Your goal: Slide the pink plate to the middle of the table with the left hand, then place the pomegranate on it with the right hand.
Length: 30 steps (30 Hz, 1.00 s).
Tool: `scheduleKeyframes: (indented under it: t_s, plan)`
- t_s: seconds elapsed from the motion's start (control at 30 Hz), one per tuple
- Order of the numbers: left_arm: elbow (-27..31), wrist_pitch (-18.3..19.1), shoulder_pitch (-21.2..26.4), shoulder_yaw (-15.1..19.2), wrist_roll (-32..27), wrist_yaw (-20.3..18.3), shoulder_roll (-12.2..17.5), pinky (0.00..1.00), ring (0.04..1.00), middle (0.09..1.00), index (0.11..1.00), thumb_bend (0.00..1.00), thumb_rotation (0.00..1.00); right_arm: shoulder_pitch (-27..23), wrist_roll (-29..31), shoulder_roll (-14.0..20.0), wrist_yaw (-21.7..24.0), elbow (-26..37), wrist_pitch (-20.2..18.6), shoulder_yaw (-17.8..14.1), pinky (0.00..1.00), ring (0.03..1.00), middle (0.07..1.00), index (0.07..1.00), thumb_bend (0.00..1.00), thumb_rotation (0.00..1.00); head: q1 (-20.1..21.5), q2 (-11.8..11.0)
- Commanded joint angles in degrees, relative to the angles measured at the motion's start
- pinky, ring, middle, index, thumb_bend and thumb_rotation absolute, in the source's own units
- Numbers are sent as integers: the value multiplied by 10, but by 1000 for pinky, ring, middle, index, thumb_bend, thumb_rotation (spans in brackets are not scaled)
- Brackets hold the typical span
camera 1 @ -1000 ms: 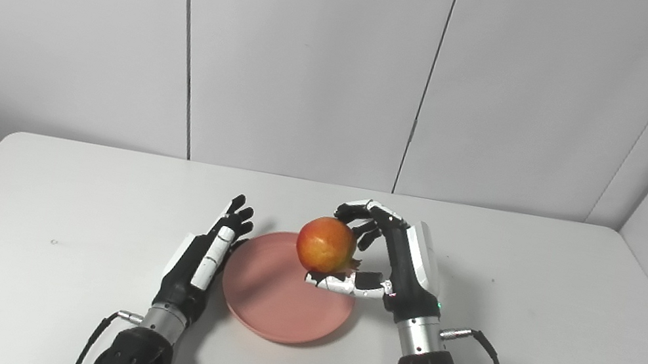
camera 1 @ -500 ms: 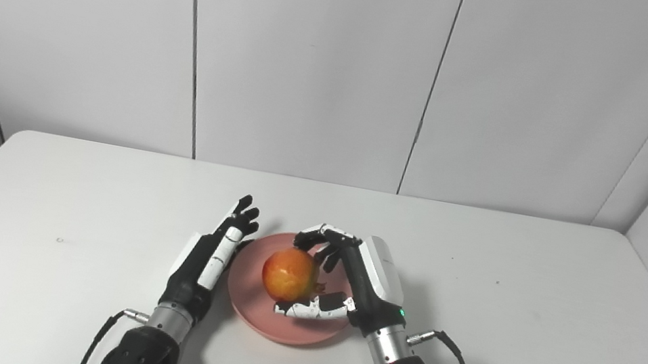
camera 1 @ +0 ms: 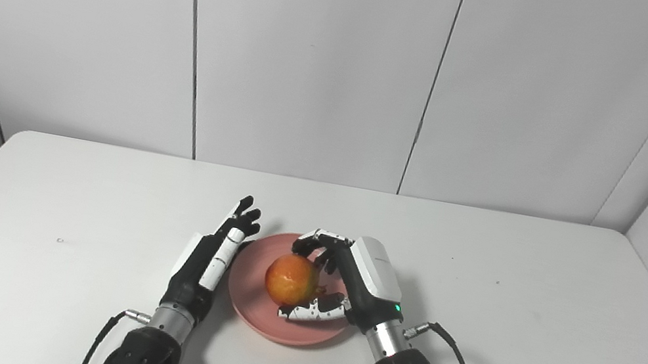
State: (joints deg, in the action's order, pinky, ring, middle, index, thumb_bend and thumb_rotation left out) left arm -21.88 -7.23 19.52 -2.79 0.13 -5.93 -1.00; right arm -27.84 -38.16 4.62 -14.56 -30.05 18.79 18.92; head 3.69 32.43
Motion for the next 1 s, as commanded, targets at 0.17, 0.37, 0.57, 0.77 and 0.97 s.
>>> scheduleKeyframes:
  t_s: [0.17, 0.37, 0.57, 0.77, 0.97]
  plan:
    - [2, -3, -4, -5, 4, 3, -3, 891, 939, 959, 962, 628, 1000, -24, -8, 13, -11, 11, 1, 3, 484, 537, 467, 521, 521, 7, 0, 0]
    - [2, -7, -4, -6, 3, 1, -1, 893, 941, 960, 962, 629, 1000, -13, -9, 14, 1, 37, -11, 2, 613, 679, 704, 500, 510, 146, 1, 2]
    - [5, -2, -5, -4, -3, 1, -4, 896, 944, 963, 964, 637, 1000, 0, 12, 20, 39, 68, -11, -1, 786, 840, 853, 769, 653, 508, 2, 4]
    - [6, 0, -4, -4, -2, 0, -4, 901, 947, 965, 965, 634, 1000, 20, 45, 30, 88, 94, -13, -5, 860, 913, 913, 815, 654, 510, 2, 7]
    - [8, 4, -3, -4, -1, 1, -3, 905, 948, 965, 965, 632, 1000, 40, 77, 38, 107, 127, 5, -14, 910, 975, 971, 895, 640, 559, 2, 6]
